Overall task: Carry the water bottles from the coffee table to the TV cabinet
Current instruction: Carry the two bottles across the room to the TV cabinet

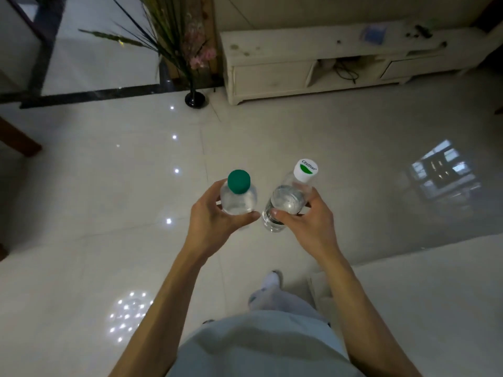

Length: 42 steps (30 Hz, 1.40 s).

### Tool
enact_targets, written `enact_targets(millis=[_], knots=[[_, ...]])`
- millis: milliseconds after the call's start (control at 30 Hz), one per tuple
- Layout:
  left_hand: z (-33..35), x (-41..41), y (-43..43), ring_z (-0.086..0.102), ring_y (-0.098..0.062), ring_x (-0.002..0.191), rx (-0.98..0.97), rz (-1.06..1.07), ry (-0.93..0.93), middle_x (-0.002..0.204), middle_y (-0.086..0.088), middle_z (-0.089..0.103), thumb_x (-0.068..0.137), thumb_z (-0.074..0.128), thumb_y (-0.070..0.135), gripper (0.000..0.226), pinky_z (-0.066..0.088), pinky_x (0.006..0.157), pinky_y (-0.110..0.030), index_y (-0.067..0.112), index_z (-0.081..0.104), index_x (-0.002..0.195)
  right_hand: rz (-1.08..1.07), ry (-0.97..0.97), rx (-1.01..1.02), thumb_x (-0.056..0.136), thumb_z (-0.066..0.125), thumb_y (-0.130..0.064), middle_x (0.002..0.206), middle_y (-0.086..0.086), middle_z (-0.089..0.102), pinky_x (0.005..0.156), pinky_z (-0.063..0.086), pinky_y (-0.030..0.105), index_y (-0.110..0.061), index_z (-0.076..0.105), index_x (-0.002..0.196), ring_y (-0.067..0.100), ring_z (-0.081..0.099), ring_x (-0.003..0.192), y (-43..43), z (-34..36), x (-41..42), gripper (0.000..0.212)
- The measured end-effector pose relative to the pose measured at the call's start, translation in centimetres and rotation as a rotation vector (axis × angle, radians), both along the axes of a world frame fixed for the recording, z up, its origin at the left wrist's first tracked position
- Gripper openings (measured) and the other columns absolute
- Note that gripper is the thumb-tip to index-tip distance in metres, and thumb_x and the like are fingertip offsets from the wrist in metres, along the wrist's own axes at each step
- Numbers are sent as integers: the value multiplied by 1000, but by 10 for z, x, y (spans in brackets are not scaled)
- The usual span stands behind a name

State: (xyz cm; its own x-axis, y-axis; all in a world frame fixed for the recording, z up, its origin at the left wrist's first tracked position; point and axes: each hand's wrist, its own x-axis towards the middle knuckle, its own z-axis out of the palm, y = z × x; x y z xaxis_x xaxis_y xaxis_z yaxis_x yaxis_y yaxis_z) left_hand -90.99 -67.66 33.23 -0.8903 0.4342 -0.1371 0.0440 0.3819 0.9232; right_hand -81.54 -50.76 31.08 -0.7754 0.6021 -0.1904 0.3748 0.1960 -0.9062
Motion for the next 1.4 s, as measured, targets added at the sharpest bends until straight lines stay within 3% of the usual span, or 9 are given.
enact_targets(millis=[267, 500, 667, 933, 1033, 1200, 1400], knots=[[10, -40, 110, 62, -12, 97, 2, -27, 1, 106, 13, 64, 61, 86, 32, 64, 51, 75, -18, 29, 55, 117, 2, 25, 32, 68, 85, -31, 92, -27, 59, 74, 47, 15, -37, 51, 111, -9, 60, 85, 110, 13, -38, 54], [3, -74, 178, 62, -17, 102, -23, -79, -7, 113, 7, 65, 59, 85, 39, 73, 51, 82, -23, 24, 55, 124, -71, -11, 8, 68, 84, -35, 96, -24, 61, 81, 48, 23, -34, 53, 116, -1, 60, 93, 176, 4, -58, 57], [-6, -109, 228, 62, -19, 105, -59, -136, 26, 117, 2, 66, 62, 84, 38, 74, 54, 91, -33, 20, 54, 126, -141, -51, 19, 68, 84, -33, 93, -26, 59, 75, 44, 17, -31, 54, 116, -2, 59, 89, 217, -5, -82, 57], [-17, -204, 333, 62, -9, 97, -8, -289, 0, 107, 13, 66, 57, 88, 35, 70, 46, 70, -2, 25, 58, 120, -299, -65, 32, 67, 85, -31, 93, -23, 64, 74, 46, 16, -36, 56, 110, -3, 62, 91, 296, -6, -154, 52], [-12, -243, 376, 59, -10, 98, -8, -344, 36, 111, 11, 63, 58, 88, 34, 73, 42, 70, -1, 23, 56, 123, -339, -89, 74, 68, 86, -32, 90, -27, 60, 70, 43, 11, -43, 49, 105, -6, 60, 87, 329, 5, -187, 53], [-10, -295, 432, 60, -12, 98, 12, -436, 58, 110, 10, 64, 57, 88, 32, 73, 44, 74, -10, 21, 58, 123, -438, -93, 123, 68, 86, -34, 92, -23, 61, 79, 53, 25, -38, 51, 110, 8, 66, 90, 378, 13, -226, 55], [-9, -331, 485, 61, -9, 92, 12, -482, 42, 106, 10, 65, 55, 89, 30, 71, 45, 72, -10, 22, 59, 119, -551, -54, 98, 64, 87, -34, 99, -17, 67, 84, 58, 33, -31, 59, 116, 7, 67, 92, 422, 10, -251, 59]])
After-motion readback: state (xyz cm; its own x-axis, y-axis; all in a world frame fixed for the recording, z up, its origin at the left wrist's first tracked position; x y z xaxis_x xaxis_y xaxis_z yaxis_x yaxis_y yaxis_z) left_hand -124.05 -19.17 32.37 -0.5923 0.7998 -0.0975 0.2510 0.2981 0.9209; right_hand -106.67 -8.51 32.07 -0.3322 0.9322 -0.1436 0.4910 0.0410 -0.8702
